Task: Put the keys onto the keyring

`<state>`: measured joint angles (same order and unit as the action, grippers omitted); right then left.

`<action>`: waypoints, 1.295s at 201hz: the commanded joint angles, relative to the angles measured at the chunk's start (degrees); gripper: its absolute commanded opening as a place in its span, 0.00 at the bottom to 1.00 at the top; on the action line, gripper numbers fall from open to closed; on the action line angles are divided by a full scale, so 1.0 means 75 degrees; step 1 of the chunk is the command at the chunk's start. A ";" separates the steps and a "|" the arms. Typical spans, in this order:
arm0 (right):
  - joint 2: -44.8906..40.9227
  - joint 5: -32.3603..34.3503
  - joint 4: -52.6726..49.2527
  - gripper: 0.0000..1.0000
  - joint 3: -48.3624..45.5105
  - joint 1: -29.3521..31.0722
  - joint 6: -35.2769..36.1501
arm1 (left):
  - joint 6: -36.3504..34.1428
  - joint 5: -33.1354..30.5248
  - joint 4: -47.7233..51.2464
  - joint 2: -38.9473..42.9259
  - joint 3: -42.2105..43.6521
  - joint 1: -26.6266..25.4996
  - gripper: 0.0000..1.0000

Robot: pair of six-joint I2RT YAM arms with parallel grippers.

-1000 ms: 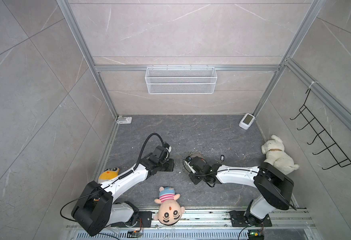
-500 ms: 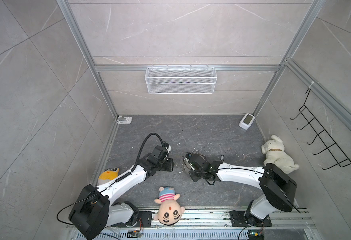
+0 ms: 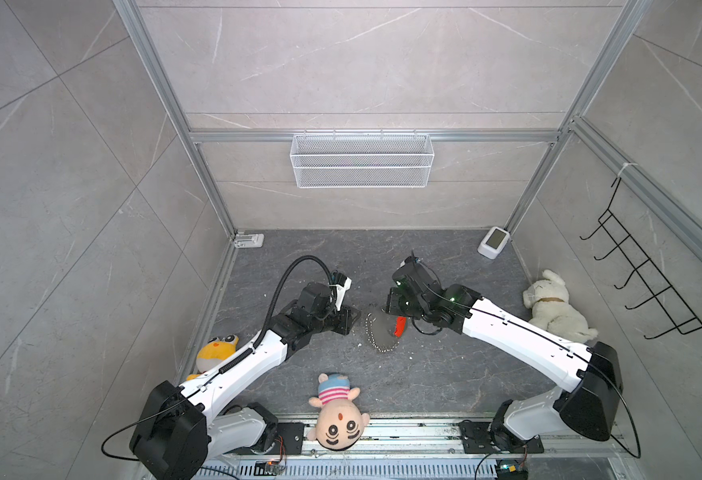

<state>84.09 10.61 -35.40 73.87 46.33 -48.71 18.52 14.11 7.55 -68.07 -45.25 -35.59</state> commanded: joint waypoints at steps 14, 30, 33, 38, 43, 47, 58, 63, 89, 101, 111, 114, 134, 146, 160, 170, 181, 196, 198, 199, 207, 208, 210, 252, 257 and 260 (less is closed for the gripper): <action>0.0170 -0.0776 -0.0312 0.00 0.0498 -0.0353 -0.2145 | -0.0747 0.0128 -0.0715 0.0459 -0.0458 -0.0005 0.31; 0.0212 -0.0738 -0.0444 0.00 0.0619 -0.0399 -0.2742 | -0.0678 0.0214 -0.0545 0.0528 -0.0674 -0.0019 0.31; 0.0231 -0.0721 -0.0462 0.00 0.0644 -0.0410 -0.2827 | -0.0657 0.0266 -0.0504 0.0540 -0.0715 -0.0020 0.31; 0.0259 -0.0665 -0.0570 0.00 0.0718 -0.0411 -0.2981 | -0.0608 0.0370 -0.0417 0.0548 -0.0795 -0.0026 0.31; 0.0312 -0.0619 -0.0690 0.00 0.0799 -0.0430 -0.3116 | -0.0546 0.0493 -0.0323 0.0556 -0.0867 -0.0045 0.31; 0.0345 -0.0595 -0.0765 0.00 0.0871 -0.0434 -0.3194 | -0.0488 0.0589 -0.0286 0.0557 -0.0915 -0.0052 0.31; 0.0413 -0.0567 -0.0845 0.00 0.0975 -0.0463 -0.3357 | -0.0266 0.0761 -0.0158 0.0544 -0.1041 -0.0144 0.31; 0.0427 -0.0532 -0.0832 0.00 0.0992 -0.0475 -0.3403 | -0.0159 0.0829 -0.0129 0.0531 -0.1096 -0.0231 0.30; 0.0514 -0.0266 -0.0847 0.00 0.1163 -0.0544 -0.3431 | 0.0027 0.0643 -0.0354 0.0448 -0.1105 -0.1158 0.29; 0.0519 -0.0237 -0.0884 0.00 0.1207 -0.0607 -0.3449 | 0.0058 0.0452 -0.0593 0.0373 -0.1013 -0.1541 0.29; 0.0519 -0.0315 -0.0874 0.00 0.1197 -0.0689 -0.3515 | 0.0096 0.0433 -0.0910 0.0355 -0.0821 -0.1631 0.29; 0.0506 -0.0340 -0.0871 0.00 0.1190 -0.0712 -0.3536 | 0.0111 0.0412 -0.1002 0.0357 -0.0751 -0.1641 0.28; 0.0390 -0.0497 -0.0760 0.00 0.1058 -0.0783 -0.3697 | -0.0199 0.0061 -0.1451 0.0396 -0.0358 -0.1635 0.30; 0.0299 -0.0556 -0.0691 0.00 0.0958 -0.0787 -0.3764 | -0.0778 -0.0040 -0.1927 0.0360 -0.0090 -0.1640 0.32; 0.0218 -0.0700 -0.0616 0.00 0.0873 -0.0809 -0.3810 | -0.1837 0.0006 -0.2575 0.0333 0.0257 -0.1635 0.32; 0.0179 -0.0766 -0.0603 0.00 0.0845 -0.0818 -0.3825 | -0.2539 -0.0016 -0.3073 0.0343 0.0479 -0.1638 0.30; 0.0121 -0.0876 -0.0562 0.00 0.0784 -0.0833 -0.3842 | -0.3358 0.0001 -0.3578 0.0346 0.0718 -0.1641 0.29; 0.0012 -0.1005 -0.0479 0.00 0.0662 -0.0862 -0.3895 | -0.4502 0.0075 -0.4032 0.0262 0.0939 -0.1629 0.25; 0.0008 -0.1017 -0.0459 0.00 0.0636 -0.0867 -0.3905 | -0.4648 0.0070 -0.4066 0.0240 0.0960 -0.1629 0.25; 0.0005 -0.1022 -0.0454 0.00 0.0632 -0.0867 -0.3908 | -0.4719 0.0061 -0.4089 0.0240 0.0966 -0.1629 0.25; -0.0045 -0.1100 -0.0385 0.00 0.0570 -0.0883 -0.3932 | -0.5117 -0.0071 -0.4187 0.0161 0.0985 -0.1629 0.24; -0.0051 -0.1105 -0.0376 0.00 0.0569 -0.0881 -0.3934 | -0.5159 -0.0091 -0.4185 0.0154 0.0972 -0.1629 0.24; -0.0049 -0.1118 -0.0372 0.00 0.0558 -0.0889 -0.3929 | -0.5225 -0.0136 -0.4183 0.0125 0.0957 -0.1629 0.24; -0.0127 -0.1325 -0.0186 0.00 0.0376 -0.0903 -0.4129 | -0.5677 -0.0488 -0.4124 -0.0529 0.0456 -0.1612 0.19; -0.0139 -0.1338 -0.0147 0.00 0.0354 -0.0903 -0.4146 | -0.5679 -0.0492 -0.4124 -0.0623 0.0401 -0.1616 0.19; -0.0138 -0.1354 -0.0140 0.00 0.0348 -0.0903 -0.4181 | -0.5672 -0.0498 -0.4133 -0.0672 0.0371 -0.1620 0.19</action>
<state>84.93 2.00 -38.98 77.60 39.66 -78.28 -18.74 12.05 -18.70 -70.78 -39.24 -47.90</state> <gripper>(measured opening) 0.047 0.192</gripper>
